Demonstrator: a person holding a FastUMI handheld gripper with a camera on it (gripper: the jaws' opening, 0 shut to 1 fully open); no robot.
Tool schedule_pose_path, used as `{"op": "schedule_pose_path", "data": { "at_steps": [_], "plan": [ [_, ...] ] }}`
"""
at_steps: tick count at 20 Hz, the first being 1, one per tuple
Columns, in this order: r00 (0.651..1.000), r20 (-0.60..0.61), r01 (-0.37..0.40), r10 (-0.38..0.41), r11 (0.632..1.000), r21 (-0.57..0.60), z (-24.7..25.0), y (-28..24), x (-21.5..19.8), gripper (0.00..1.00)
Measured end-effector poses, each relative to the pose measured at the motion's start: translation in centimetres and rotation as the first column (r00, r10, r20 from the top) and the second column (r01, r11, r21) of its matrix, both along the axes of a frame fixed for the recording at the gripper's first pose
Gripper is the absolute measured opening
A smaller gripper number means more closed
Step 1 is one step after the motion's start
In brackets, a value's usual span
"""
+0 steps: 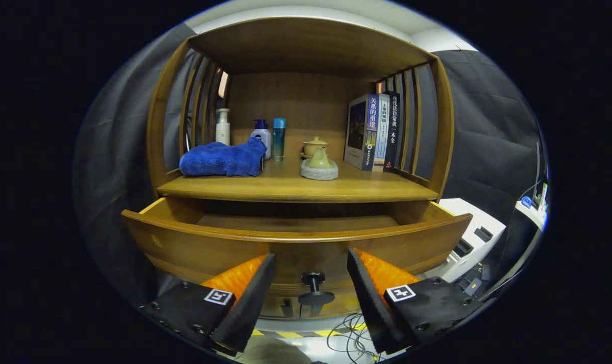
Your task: Pull open the drawer, take out the items inside it, and place them on the countertop above the cabinet.
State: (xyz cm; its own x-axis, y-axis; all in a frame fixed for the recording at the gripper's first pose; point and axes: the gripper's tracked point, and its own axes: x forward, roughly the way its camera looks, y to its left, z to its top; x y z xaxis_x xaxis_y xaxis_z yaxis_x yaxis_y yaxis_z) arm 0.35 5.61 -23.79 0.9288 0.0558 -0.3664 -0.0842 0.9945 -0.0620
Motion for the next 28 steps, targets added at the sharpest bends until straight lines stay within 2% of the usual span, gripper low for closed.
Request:
{"op": "schedule_pose_path", "data": {
  "at_steps": [23, 28],
  "plan": [
    [1.0, -0.001, -0.007, 0.007, 1.0, 0.019, -0.3, 1.2, 7.8, 0.95],
    [1.0, 0.011, -0.015, 0.015, 1.0, 0.015, -0.2, 1.1, 7.4, 0.94]
  ]
}}
